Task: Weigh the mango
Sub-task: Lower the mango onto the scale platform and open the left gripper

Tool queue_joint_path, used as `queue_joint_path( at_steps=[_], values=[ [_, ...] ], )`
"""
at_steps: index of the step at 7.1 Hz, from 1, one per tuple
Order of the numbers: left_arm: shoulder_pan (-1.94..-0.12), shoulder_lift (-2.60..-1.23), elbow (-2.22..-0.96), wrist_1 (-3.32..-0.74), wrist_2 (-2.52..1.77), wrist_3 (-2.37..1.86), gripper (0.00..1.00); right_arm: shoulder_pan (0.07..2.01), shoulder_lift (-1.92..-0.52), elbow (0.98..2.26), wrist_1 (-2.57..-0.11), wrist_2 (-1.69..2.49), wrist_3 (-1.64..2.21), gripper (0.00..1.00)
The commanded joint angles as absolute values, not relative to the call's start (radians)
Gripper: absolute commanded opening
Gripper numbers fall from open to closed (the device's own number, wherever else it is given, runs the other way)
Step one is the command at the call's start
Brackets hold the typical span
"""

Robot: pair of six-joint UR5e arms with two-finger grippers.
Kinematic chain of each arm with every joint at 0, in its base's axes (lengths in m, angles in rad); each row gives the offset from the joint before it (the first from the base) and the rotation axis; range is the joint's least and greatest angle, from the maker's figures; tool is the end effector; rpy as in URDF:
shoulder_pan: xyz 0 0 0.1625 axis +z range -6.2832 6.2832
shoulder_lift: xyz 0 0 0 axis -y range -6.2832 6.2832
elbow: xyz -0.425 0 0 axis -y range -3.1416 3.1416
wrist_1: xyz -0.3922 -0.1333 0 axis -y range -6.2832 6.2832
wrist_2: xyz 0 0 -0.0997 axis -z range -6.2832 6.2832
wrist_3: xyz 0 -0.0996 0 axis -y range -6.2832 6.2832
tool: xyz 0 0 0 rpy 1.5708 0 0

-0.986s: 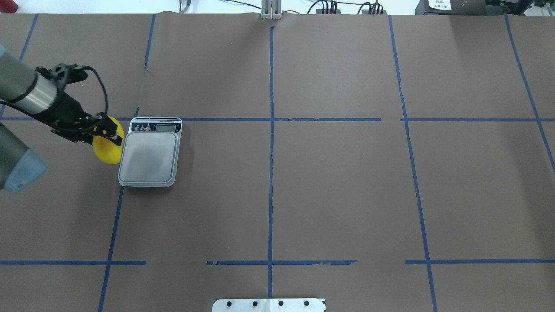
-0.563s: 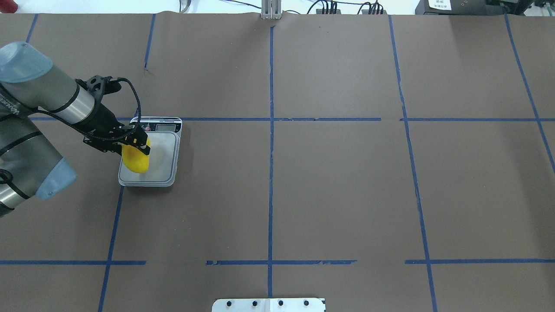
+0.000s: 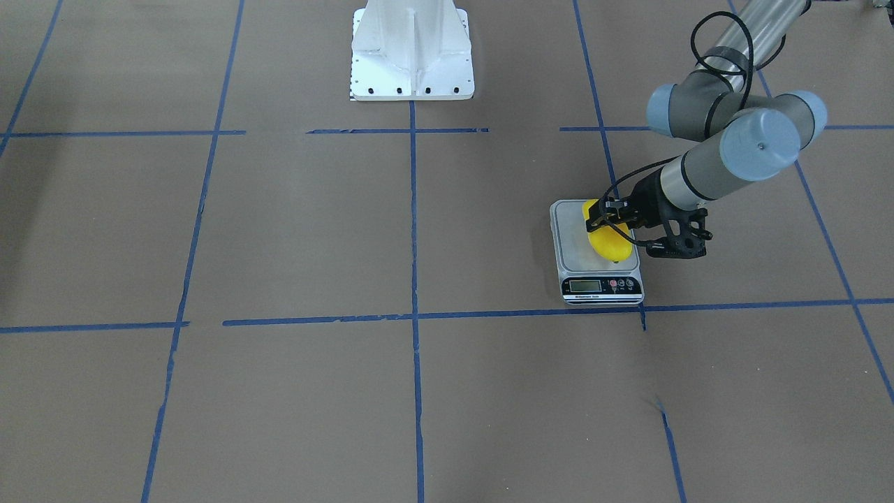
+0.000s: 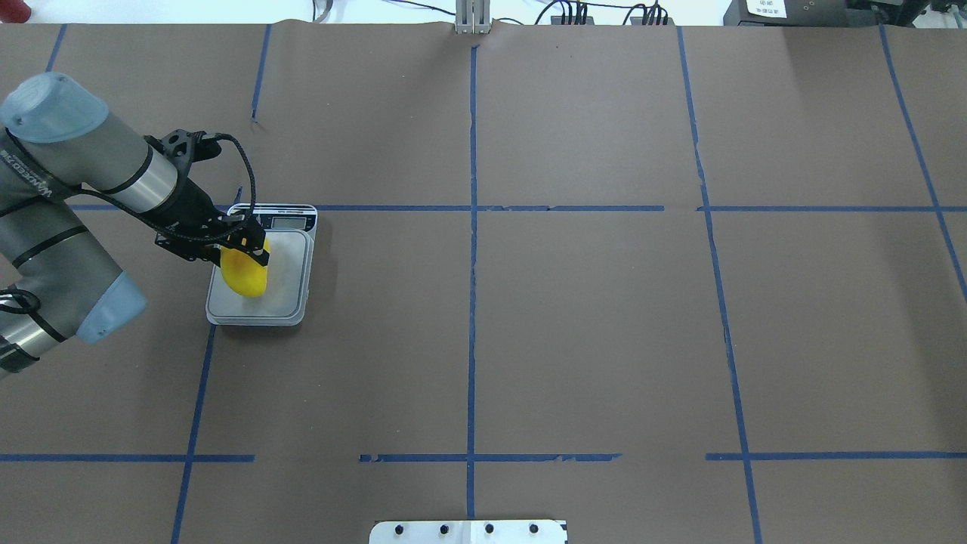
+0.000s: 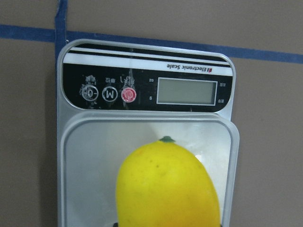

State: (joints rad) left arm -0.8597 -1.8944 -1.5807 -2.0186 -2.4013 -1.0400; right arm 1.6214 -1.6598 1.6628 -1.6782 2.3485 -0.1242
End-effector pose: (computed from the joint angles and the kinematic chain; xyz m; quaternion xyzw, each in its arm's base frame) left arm 0.3619 -0.5117 0.4145 -0.0632 0.5065 0.0130 0.8598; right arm 0.0859 -0.4424 0.6656 -0.0150 -0.3814 -0.0142 0.9242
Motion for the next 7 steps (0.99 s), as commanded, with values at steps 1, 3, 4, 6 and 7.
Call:
queue_joint_path(
  at_steps=[1,3,4,6,7],
  values=[
    [-0.858,-1.896,-1.566,-2.025,-2.387,-1.039,0.28,1.621,-1.66,1.663,-1.678,2.349,-0.124,1.0],
    [-0.853,-1.904,-1.554,-2.025,-2.387,-1.039,0.93,1.621,-1.66,1.663,-1.678,2.349,-0.124,1.0],
    [-0.853,-1.902,-1.563,-2.023,-2.387,-1.039,1.0,1.621,-1.66,1.663,-1.678,2.349,-0.124,1.0],
    [-0.865,-1.891,-1.624,-2.016,-2.388,-1.04,1.0,1.621,-1.66,1.663,-1.678,2.349,-0.124,1.0],
    [-0.927,-1.843,-1.71,-2.004,-2.394,-1.039,1.0,1.621,-1.66,1.663,-1.678,2.349,-0.124,1.0]
  ],
)
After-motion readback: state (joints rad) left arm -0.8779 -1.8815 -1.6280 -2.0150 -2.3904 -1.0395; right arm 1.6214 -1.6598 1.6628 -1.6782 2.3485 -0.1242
